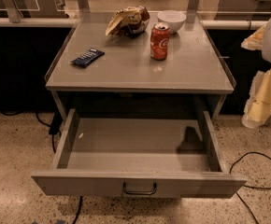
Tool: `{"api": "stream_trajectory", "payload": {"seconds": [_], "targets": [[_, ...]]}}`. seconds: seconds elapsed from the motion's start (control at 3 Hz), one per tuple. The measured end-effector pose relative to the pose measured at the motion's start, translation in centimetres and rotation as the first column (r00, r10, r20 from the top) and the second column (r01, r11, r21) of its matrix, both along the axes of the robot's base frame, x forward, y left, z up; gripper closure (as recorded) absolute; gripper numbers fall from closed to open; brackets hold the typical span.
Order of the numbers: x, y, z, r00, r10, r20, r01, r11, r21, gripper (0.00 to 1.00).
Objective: Place coke can into top drawer
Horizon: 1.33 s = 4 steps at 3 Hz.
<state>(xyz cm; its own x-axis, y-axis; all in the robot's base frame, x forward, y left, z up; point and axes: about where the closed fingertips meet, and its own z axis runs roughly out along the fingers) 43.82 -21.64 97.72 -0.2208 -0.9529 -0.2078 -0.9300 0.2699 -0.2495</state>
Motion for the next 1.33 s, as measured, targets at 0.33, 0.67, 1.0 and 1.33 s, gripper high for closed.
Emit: {"api": "stream_trajectory", "payload": {"seconds": [0.33,0.67,1.0,1.33], "targets": [[0.0,0.0,0.1,1.0,0.0,0.002,0.0,1.0,0.006,0.0],[0.9,0.1,-1.6,0.9975,0.019,-0.068,-0.013,0.995,0.095,0.0],[3.6,2.0,-5.7,0.973,0.095,-0.21,-0.036,0.962,0.271,0.0],[3.6,2.0,-5.7,0.973,0.095,-0.21,-0.035,0.962,0.271,0.0]]}}
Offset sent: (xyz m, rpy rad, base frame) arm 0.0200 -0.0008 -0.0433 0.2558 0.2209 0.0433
